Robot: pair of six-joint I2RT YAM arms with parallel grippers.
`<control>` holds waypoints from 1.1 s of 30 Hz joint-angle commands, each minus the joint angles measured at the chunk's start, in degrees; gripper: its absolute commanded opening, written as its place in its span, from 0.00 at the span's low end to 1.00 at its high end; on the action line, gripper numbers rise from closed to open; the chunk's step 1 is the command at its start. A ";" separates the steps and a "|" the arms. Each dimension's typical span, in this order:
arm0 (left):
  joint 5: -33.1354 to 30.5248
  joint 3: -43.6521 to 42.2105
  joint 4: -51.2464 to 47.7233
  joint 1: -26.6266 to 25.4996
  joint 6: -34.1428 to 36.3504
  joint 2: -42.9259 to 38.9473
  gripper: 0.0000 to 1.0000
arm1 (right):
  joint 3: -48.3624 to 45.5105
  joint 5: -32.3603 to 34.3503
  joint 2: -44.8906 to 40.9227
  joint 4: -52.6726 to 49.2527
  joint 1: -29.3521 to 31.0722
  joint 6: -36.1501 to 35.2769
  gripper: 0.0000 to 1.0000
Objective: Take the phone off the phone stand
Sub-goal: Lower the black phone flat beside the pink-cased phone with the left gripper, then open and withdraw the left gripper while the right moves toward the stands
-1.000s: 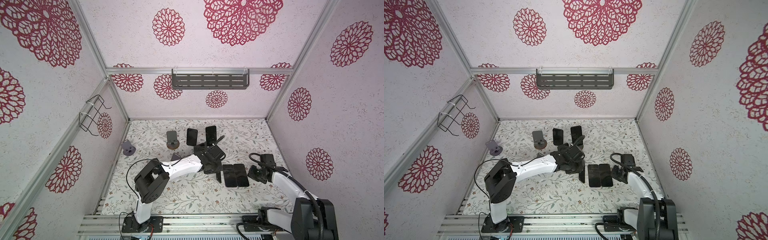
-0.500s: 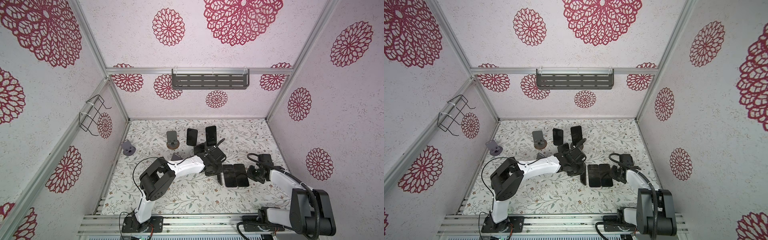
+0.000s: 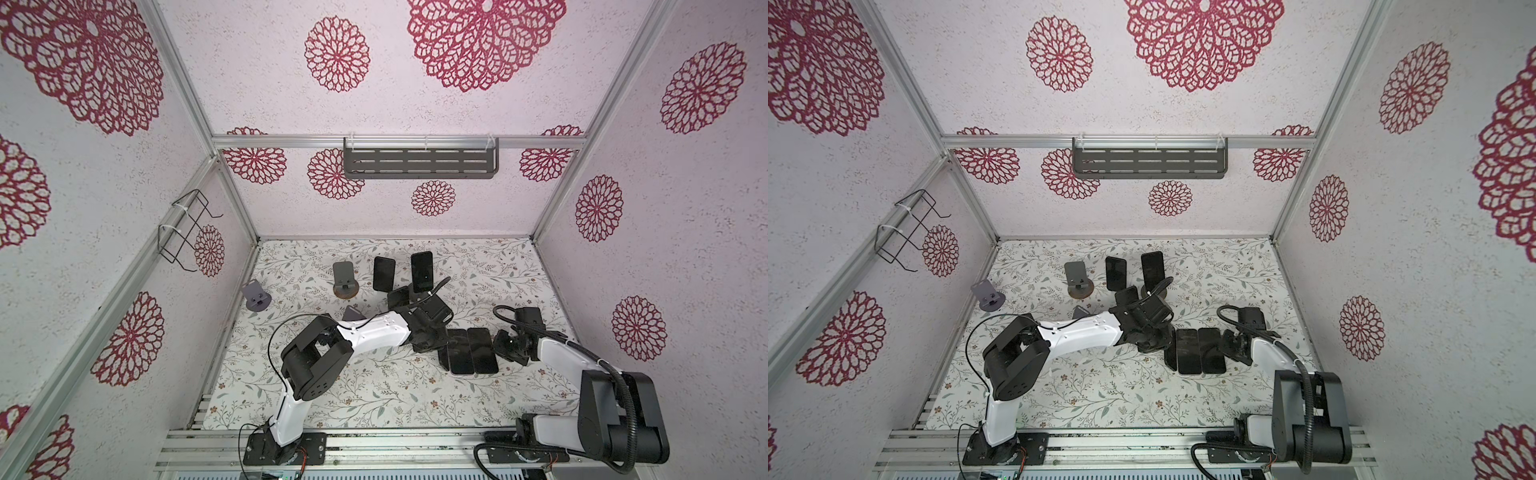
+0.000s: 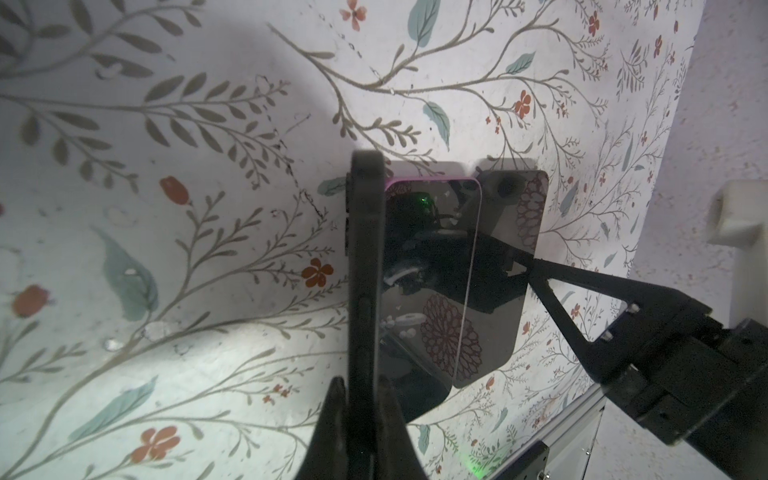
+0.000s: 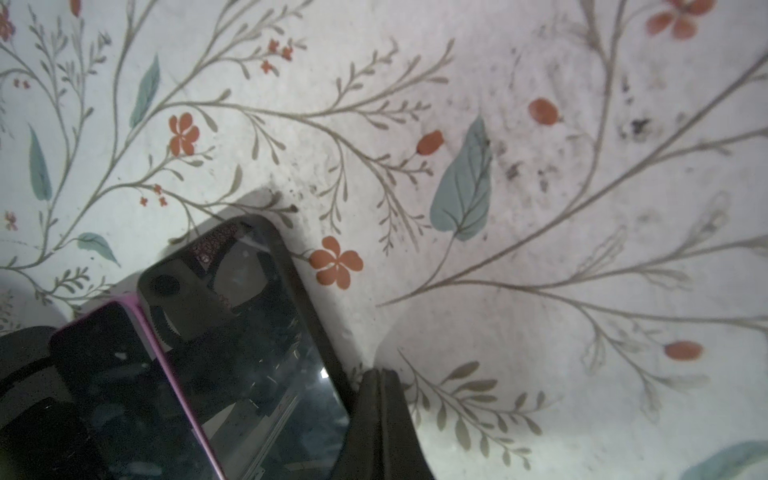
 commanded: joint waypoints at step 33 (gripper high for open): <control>4.80 -1.02 -1.16 -1.16 8.22 -1.55 0.89 | 0.46 1.57 -2.23 -2.60 0.25 0.21 0.00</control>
